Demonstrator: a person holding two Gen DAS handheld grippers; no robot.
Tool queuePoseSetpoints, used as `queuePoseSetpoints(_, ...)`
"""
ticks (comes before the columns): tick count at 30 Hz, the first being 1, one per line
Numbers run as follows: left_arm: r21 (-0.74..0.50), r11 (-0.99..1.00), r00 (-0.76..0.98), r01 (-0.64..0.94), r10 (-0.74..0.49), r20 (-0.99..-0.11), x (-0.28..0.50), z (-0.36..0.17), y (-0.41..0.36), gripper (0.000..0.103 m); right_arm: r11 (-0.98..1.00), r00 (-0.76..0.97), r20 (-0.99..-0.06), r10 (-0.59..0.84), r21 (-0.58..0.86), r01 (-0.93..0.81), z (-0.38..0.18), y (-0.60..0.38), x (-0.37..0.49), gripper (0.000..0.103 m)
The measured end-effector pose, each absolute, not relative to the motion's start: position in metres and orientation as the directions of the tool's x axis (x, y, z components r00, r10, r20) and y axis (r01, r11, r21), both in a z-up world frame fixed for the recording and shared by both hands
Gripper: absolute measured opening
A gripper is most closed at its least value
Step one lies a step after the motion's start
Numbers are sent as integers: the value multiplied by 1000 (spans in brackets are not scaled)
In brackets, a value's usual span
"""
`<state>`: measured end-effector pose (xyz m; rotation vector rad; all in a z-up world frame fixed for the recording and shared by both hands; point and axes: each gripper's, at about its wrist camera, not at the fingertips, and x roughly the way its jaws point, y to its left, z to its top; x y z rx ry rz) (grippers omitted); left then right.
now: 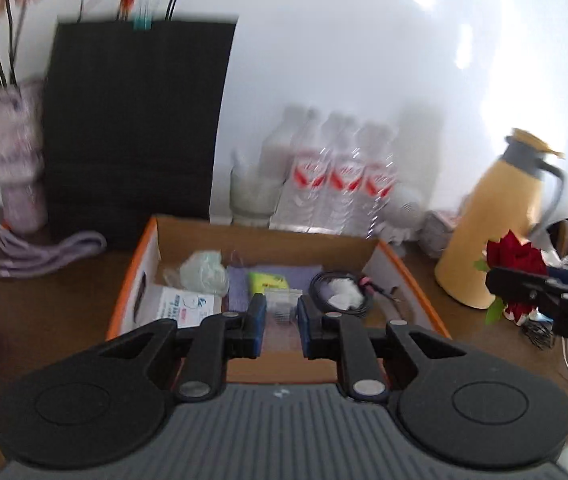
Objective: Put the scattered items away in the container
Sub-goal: 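Lower the rose into the box with the right tool while the left drops the wrapper, then withdraw both open tools from the box toward the remaining items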
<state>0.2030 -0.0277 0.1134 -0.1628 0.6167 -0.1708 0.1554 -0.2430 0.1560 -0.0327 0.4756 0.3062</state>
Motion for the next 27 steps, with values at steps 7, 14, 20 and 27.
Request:
queuePoseSetpoints(7,-180,977,664,114,-210,-718,292,64,-57,18,956,632,-728,266,115,-270,91,-240,280,38)
queuePoseSetpoints(14,-201,971,569,128,-238,-787,339,32,-76,20,960,601,-781,171,-7,-281,58,-217,307,53)
queuePoseSetpoints(20,-209,968,584,136,-249,-773,336,43,-61,43,965,634,-761,137,-43,-260,67,-218,319,60)
queuePoseSetpoints(27,-46,994,559,101,-95,-824,325,75,-49,96,954,547,-785,290,193,-228,87,-236,323,79)
